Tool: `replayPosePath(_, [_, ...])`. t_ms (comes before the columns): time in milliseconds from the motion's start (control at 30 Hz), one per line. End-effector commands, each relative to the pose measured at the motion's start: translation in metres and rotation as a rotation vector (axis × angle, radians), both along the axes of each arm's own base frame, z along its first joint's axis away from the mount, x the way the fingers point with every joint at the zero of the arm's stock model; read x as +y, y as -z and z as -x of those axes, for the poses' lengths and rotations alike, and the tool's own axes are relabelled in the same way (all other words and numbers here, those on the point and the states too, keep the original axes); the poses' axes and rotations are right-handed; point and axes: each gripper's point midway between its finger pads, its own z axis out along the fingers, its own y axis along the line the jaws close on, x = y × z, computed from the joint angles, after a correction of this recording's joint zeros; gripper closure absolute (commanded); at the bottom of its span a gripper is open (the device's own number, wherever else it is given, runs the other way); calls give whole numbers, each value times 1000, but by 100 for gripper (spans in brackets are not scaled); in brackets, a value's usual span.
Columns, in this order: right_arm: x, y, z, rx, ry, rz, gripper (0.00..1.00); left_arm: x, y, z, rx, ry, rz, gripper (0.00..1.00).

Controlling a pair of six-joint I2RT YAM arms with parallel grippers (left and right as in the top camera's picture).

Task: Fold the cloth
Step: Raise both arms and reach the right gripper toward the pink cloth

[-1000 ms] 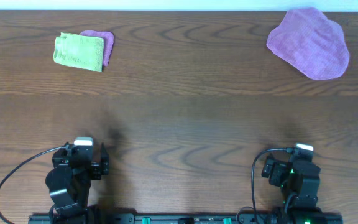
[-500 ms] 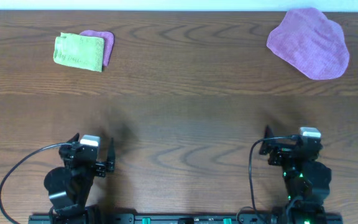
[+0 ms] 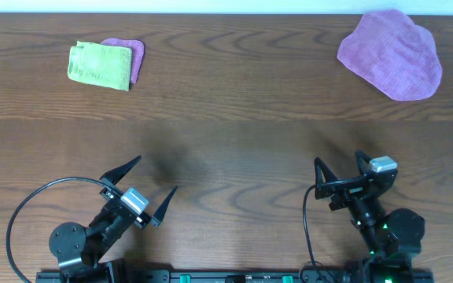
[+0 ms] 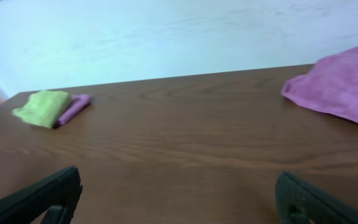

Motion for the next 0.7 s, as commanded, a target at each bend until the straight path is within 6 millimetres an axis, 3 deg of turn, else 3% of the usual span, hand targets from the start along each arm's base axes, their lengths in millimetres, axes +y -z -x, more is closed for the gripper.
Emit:
replayPosePath(0, [6, 0, 2, 6, -36, -23, 1, 16, 0, -11, 54, -121, 77, 5])
replayPosePath(133, [0, 1, 0, 19, 7, -54, 1, 60, 1, -32, 153, -399, 272, 5])
replayPosePath(233, [-8, 2, -2, 31, 60, -82, 1, 74, 2, -35, 149, -487, 289, 5])
replayPosePath(400, [-13, 2, -3, 56, 103, -171, 1, 76, 3, -36, 152, -500, 290, 5])
replayPosePath(500, [-13, 8, -2, 87, 107, -185, 1, 61, 9, -32, 192, -410, 286, 5])
replayPosePath(667, [-9, 14, 0, 115, 89, -188, 1, 60, 0, -32, 142, -400, 263, 5])
